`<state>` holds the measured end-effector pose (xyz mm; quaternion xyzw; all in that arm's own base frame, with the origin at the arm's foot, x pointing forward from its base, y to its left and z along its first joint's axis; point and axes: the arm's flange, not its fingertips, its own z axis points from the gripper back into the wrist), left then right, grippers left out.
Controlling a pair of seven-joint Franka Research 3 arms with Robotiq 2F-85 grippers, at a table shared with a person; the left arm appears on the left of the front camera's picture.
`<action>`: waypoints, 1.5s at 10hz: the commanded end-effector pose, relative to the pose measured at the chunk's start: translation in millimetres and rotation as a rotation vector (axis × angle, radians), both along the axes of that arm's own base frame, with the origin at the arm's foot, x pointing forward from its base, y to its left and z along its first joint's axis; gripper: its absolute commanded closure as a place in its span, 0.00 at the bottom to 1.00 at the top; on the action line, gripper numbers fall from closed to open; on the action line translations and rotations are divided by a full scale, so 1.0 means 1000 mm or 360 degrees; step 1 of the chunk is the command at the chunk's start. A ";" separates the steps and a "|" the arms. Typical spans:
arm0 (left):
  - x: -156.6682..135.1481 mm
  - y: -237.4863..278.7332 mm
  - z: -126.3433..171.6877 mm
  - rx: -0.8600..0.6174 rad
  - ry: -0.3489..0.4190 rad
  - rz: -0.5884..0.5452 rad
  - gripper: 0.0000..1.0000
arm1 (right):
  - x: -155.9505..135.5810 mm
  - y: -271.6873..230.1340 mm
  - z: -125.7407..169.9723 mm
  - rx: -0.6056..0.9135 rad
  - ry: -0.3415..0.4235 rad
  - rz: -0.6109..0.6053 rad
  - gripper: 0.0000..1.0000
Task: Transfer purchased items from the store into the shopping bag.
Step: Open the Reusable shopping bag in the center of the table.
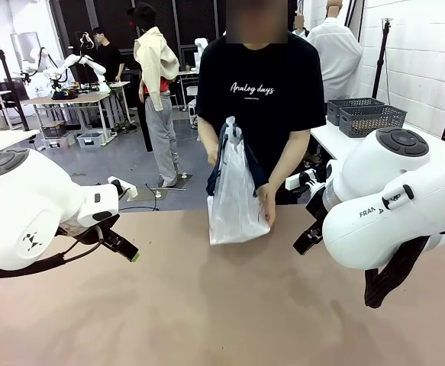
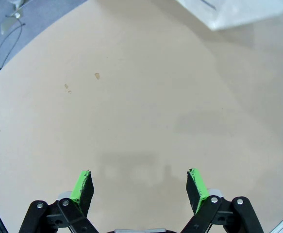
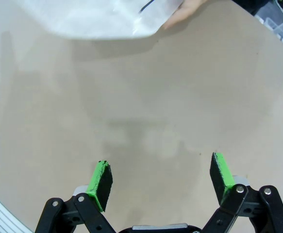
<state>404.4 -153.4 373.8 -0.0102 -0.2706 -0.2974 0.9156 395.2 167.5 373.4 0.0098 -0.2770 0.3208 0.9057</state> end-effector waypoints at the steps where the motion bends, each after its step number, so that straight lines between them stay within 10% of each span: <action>1: 0.000 0.001 0.000 -0.0001 0.0000 0.0004 0.00 | 0.000 0.000 0.000 0.0001 0.0000 0.0000 0.00; 15: 0.000 0.001 0.000 -0.0001 0.0000 0.0004 0.00 | 0.000 0.000 0.000 0.0000 0.0000 0.0000 0.00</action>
